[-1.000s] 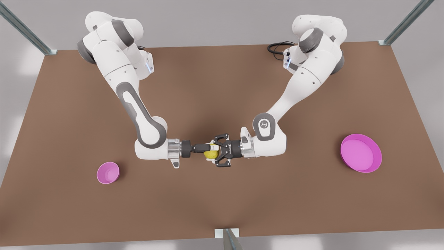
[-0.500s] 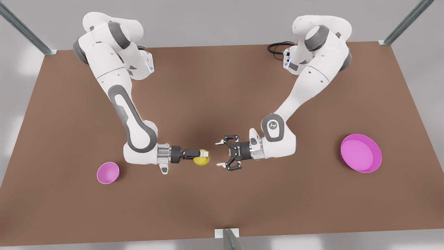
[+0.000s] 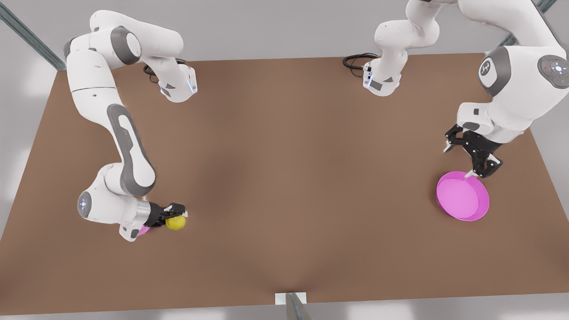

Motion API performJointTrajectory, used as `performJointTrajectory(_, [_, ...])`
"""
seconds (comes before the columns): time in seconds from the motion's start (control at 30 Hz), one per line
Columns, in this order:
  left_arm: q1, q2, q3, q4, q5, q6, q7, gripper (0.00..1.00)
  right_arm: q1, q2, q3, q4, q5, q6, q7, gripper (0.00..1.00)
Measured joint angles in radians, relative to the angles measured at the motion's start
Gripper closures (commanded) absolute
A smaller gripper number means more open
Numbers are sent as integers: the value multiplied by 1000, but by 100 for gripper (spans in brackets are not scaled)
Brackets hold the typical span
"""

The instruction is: Use the left arm to pick up the apple from the plate, transfer it to the gripper of the right arm, and then use the right arm to place it into the bowl

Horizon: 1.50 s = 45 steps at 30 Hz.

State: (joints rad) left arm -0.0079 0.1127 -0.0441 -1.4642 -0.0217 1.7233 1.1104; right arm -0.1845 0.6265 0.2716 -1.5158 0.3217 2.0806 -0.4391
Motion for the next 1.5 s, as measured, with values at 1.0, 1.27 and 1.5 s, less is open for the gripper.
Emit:
performJointTrajectory(1.0, [-30,139,25,132,-2,-89,-912,0,-189,100,-5,-12,-429,35,-193,0])
performJointTrajectory(1.27, [-32,136,22,133,-1,-89,-991,0,-8,-63,12,318,-498,-128,-168,0])
performJointTrajectory(1.5, [-39,155,24,154,0,-79,-1034,0,205,-422,-267,92,-411,-327,-14,0])
